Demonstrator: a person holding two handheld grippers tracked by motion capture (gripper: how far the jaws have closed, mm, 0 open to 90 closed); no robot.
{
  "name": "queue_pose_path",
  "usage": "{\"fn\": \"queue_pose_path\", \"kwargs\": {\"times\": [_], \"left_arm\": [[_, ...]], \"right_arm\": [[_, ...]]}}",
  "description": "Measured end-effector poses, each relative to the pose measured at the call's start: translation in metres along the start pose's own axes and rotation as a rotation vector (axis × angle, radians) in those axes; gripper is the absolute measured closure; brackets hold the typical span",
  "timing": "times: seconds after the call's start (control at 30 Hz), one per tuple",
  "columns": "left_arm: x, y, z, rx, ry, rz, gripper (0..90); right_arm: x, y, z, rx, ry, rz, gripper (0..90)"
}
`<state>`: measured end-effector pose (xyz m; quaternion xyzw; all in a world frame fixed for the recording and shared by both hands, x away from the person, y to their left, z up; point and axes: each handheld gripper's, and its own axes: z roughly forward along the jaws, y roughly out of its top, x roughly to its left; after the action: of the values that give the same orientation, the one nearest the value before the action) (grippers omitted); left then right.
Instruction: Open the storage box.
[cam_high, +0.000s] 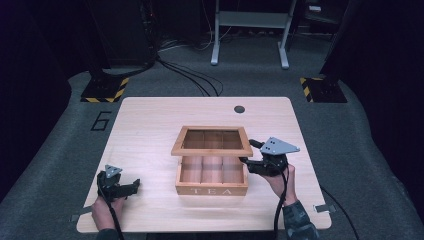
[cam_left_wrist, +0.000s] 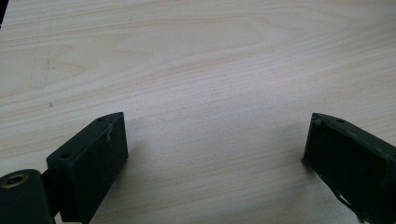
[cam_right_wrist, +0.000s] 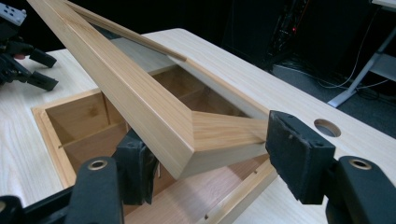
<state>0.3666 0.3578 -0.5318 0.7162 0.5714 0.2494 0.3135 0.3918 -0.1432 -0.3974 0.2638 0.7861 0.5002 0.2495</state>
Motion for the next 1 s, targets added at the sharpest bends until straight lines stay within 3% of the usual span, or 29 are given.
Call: {"fn": "queue_pose_path", "kwargs": {"times": [0.5,0.73,1.0], "left_arm": [[0.0,0.0,0.0,0.0,0.0,-0.001,6.0],[0.0,0.0,0.0,0.0,0.0,0.0,6.0],[0.0,0.0,0.0,0.0,0.0,-0.001,6.0]], "right_arm": [[-0.007,0.02,0.011,0.0,0.027,-0.04,40.6],[-0.015,0.027,0.013,-0.007,0.048,-0.019,41.7],[-0.03,0.038,0.018,-0.028,0.087,0.043,41.9]]}}
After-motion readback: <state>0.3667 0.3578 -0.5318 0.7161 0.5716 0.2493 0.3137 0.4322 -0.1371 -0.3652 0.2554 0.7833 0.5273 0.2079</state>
